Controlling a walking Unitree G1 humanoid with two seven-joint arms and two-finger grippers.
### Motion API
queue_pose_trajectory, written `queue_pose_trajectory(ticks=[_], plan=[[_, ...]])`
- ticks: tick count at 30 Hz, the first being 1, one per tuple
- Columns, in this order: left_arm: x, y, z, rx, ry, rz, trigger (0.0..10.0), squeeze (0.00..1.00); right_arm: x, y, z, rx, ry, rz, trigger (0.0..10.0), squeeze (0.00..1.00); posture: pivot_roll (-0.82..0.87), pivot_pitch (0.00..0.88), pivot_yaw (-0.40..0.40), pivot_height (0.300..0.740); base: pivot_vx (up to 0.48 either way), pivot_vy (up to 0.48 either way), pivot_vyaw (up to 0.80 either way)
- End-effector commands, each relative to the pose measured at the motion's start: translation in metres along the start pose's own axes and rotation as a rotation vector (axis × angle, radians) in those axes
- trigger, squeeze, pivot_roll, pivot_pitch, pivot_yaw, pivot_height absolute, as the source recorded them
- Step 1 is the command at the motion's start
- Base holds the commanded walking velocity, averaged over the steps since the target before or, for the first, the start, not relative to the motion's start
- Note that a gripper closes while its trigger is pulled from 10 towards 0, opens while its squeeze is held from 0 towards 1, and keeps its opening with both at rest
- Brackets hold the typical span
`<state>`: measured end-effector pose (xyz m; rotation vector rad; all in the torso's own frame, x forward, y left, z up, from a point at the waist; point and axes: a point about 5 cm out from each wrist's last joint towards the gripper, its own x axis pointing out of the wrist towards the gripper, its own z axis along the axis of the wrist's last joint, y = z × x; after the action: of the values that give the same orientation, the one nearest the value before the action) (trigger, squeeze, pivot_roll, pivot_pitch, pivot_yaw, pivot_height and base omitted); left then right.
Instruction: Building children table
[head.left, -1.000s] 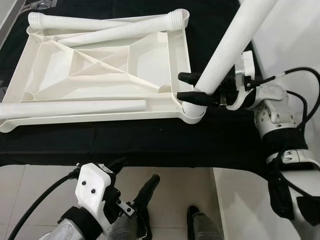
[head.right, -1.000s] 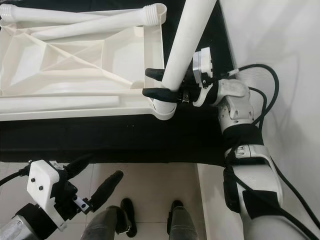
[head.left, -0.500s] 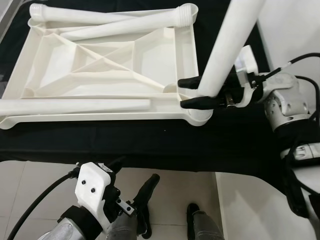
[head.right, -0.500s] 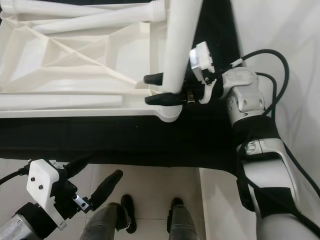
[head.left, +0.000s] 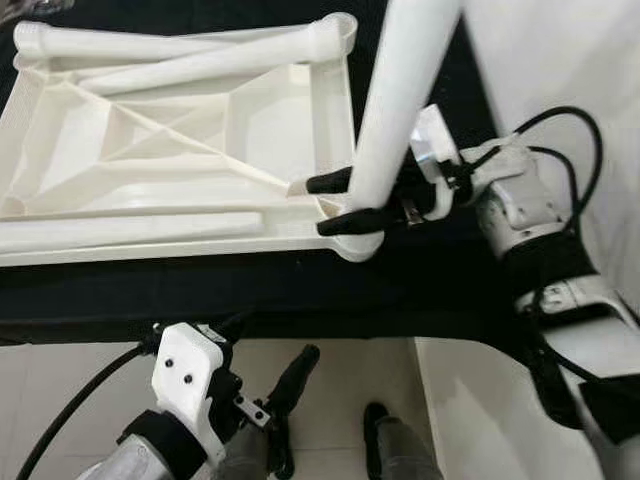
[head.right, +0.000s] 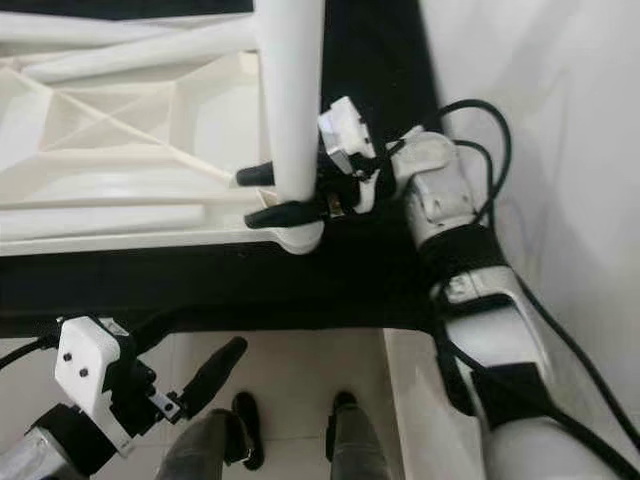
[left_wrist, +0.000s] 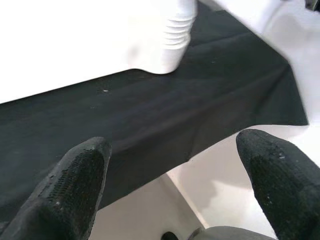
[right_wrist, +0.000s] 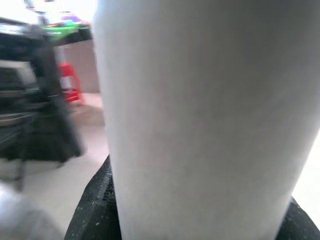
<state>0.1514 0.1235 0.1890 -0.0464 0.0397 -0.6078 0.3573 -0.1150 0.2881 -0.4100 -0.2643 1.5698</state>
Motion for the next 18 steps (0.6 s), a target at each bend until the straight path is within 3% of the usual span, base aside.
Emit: queue_pose_trajectory(ticks=[1, 3, 5, 7, 9, 10, 12, 13, 14, 15, 16, 18], plan=[[-0.002, -0.002, -0.003, 0.001, 0.023, 0.005, 10.0, 0.00, -0.005, 0.012, -0.049, 0.175, 0.137, -0.128, 10.0, 0.00, 0.02, 0.421, 0.043, 0.740, 0.000, 0.000, 0.00], [-0.001, -0.002, -0.003, 0.000, 0.021, 0.004, 10.0, 0.00, -0.008, 0.012, -0.055, 0.206, 0.168, -0.290, 10.0, 0.00, 0.00, 0.420, 0.028, 0.740, 0.000, 0.000, 0.00], [-0.001, -0.002, -0.003, 0.000, 0.021, 0.004, 10.0, 0.00, -0.008, 0.012, -0.055, 0.206, 0.168, -0.290, 10.0, 0.00, 0.00, 0.420, 0.028, 0.740, 0.000, 0.000, 0.00], [-0.001, -0.003, -0.003, 0.002, 0.017, 0.008, 10.0, 0.00, -0.015, 0.030, -0.076, 0.276, 0.292, -0.647, 10.0, 0.00, 0.00, 0.419, 0.004, 0.740, 0.000, 0.000, 0.00], [-0.001, -0.003, -0.003, 0.002, 0.017, 0.008, 10.0, 0.00, -0.015, 0.030, -0.076, 0.276, 0.292, -0.647, 10.0, 0.00, 0.00, 0.419, 0.004, 0.740, 0.000, 0.000, 0.00], [0.000, -0.002, -0.003, 0.004, 0.013, 0.011, 10.0, 0.00, -0.028, 0.054, -0.089, 0.309, 0.439, -0.879, 10.0, 0.00, 0.00, 0.419, 0.005, 0.740, 0.000, 0.000, 0.00], [0.000, -0.002, -0.003, 0.004, 0.013, 0.011, 10.0, 0.00, -0.028, 0.054, -0.089, 0.309, 0.439, -0.879, 10.0, 0.00, 0.00, 0.419, 0.005, 0.740, 0.000, 0.000, 0.00], [0.000, -0.001, -0.002, 0.005, 0.009, 0.015, 10.0, 0.00, -0.036, 0.078, -0.096, 0.335, 0.510, -1.027, 10.0, 0.00, -0.02, 0.424, 0.014, 0.740, 0.000, 0.000, 0.00], [0.000, -0.001, -0.002, 0.005, 0.009, 0.015, 10.0, 0.00, -0.036, 0.078, -0.096, 0.335, 0.510, -1.027, 10.0, 0.00, -0.02, 0.424, 0.014, 0.740, 0.000, 0.000, 0.00], [0.001, 0.000, -0.002, 0.003, 0.005, 0.016, 10.0, 0.00, -0.042, 0.093, -0.099, 0.351, 0.536, -1.151, 10.0, 0.00, -0.03, 0.423, 0.023, 0.740, 0.000, 0.000, 0.00], [0.005, -0.001, -0.002, 0.000, -0.001, 0.001, 10.0, 0.00, -0.042, 0.095, -0.098, 0.353, 0.493, -1.252, 10.0, 0.00, -0.03, 0.418, 0.033, 0.740, 0.000, 0.000, 0.00], [0.007, -0.001, -0.002, 0.000, -0.004, -0.009, 10.0, 0.00, -0.037, 0.093, -0.099, 0.360, 0.450, -1.302, 10.0, 0.00, -0.03, 0.412, 0.037, 0.740, 0.000, 0.000, 0.00]])
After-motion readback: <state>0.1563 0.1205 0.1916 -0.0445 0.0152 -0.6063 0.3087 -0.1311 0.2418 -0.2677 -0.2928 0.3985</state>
